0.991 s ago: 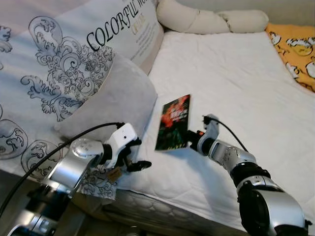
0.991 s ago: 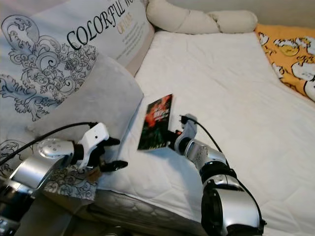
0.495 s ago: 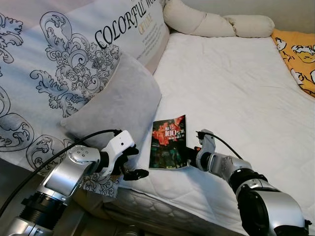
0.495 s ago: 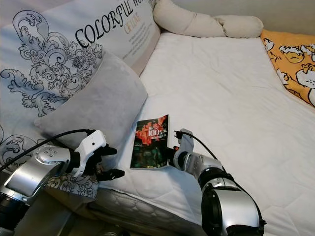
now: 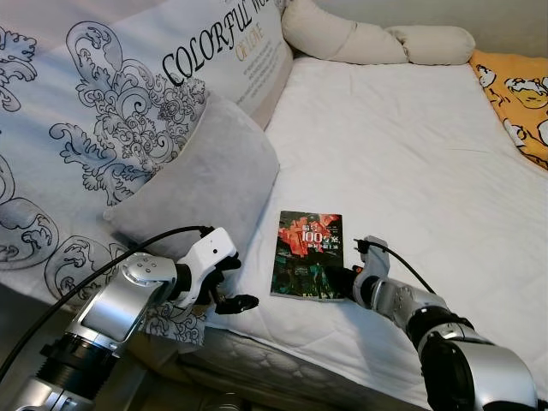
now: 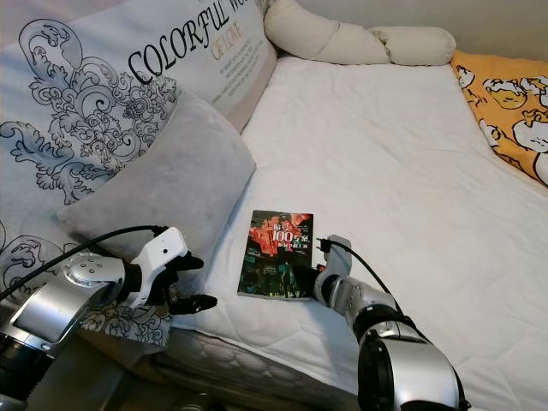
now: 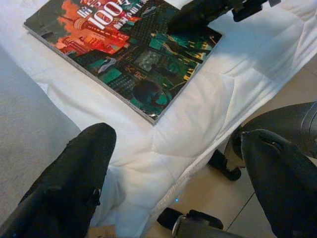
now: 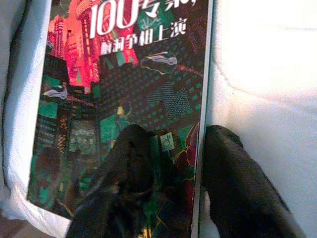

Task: Clean up the room

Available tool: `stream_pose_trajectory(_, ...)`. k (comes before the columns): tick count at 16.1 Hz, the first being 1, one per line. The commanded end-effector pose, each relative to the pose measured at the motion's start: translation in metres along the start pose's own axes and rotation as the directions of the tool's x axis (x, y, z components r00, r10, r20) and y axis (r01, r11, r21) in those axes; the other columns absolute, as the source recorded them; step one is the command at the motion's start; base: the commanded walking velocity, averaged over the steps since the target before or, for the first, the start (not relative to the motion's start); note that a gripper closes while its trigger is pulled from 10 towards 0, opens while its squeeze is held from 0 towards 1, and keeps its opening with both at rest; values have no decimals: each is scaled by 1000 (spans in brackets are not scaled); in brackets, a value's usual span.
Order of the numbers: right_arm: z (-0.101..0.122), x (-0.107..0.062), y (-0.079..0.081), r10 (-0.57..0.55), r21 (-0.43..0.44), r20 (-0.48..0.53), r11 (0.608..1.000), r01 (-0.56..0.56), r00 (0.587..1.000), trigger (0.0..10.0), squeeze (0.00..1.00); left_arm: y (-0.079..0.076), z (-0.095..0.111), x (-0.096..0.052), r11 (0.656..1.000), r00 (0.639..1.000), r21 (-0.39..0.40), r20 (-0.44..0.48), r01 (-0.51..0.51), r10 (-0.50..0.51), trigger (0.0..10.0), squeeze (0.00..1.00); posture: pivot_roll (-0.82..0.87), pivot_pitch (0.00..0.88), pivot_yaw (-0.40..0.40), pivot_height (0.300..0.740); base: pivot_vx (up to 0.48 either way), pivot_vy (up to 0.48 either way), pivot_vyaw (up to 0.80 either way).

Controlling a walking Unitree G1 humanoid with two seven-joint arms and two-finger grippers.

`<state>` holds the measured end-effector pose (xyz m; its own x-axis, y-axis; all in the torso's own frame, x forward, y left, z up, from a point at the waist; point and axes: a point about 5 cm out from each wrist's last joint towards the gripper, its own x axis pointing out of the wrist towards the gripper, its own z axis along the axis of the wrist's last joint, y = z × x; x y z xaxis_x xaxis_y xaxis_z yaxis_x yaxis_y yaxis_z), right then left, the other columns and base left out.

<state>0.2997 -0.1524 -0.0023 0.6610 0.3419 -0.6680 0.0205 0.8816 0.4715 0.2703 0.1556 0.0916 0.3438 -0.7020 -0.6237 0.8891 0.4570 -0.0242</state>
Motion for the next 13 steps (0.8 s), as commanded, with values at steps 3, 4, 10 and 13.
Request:
stream_pose_trajectory(3,0,-4,-9,15,9,12,1000,-15,1000,10000,1000,3,3,1,1000,1000,25,-14,-5,5,10000,0,95,0,68,740,0,0,0)
stream_pose_trajectory(4,3,-6,-11,37,-8,26,999,-37,999,10000,1000,3,2,2,1000,1000,14,-7,-7,7,10000,0,92,0,67,740,0,0,0)
stream_pose_trajectory(10,26,-31,-8,210,-210,168,962,-173,963,10000,1000,9,8,-5,952,932,-167,220,-255,288,10000,0,78,0,28,740,0,0,0)
stream_pose_trajectory(13,22,-51,7,149,-357,320,934,-26,936,10000,1000,8,3,-15,861,827,-262,259,-437,499,10000,0,62,0,15,740,0,0,0)
